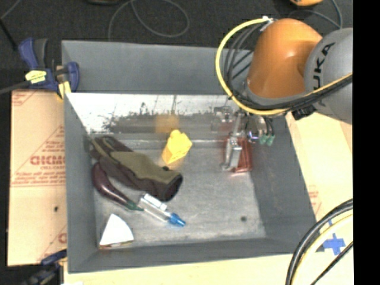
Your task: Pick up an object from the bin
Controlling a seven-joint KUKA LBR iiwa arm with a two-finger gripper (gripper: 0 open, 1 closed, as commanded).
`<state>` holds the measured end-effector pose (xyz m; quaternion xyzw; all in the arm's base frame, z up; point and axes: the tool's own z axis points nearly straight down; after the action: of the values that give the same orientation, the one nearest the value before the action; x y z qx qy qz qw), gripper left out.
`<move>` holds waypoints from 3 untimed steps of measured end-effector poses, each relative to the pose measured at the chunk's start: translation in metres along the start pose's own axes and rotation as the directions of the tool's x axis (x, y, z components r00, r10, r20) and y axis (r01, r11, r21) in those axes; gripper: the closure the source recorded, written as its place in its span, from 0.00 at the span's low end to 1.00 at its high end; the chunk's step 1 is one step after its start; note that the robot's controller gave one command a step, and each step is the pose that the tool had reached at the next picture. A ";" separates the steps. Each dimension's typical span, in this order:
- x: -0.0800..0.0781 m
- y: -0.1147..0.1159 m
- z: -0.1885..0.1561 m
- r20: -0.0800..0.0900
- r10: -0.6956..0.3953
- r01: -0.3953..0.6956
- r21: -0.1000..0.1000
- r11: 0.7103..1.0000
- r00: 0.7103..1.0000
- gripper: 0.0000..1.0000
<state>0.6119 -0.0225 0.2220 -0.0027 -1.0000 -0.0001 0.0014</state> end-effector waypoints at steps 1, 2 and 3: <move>-0.001 0.000 -0.005 0.007 0.000 0.000 0.000 1.000 1.000 0.00; 0.001 0.037 0.053 0.011 0.014 -0.014 -0.001 1.000 1.000 0.00; 0.002 0.062 0.077 0.002 -0.125 0.125 0.002 0.992 0.992 0.00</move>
Offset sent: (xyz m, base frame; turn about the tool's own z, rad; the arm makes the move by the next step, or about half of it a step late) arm -0.0080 0.0993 -0.1520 0.0420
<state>0.6097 0.0392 0.1453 0.0599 -0.9982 0.0005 0.0006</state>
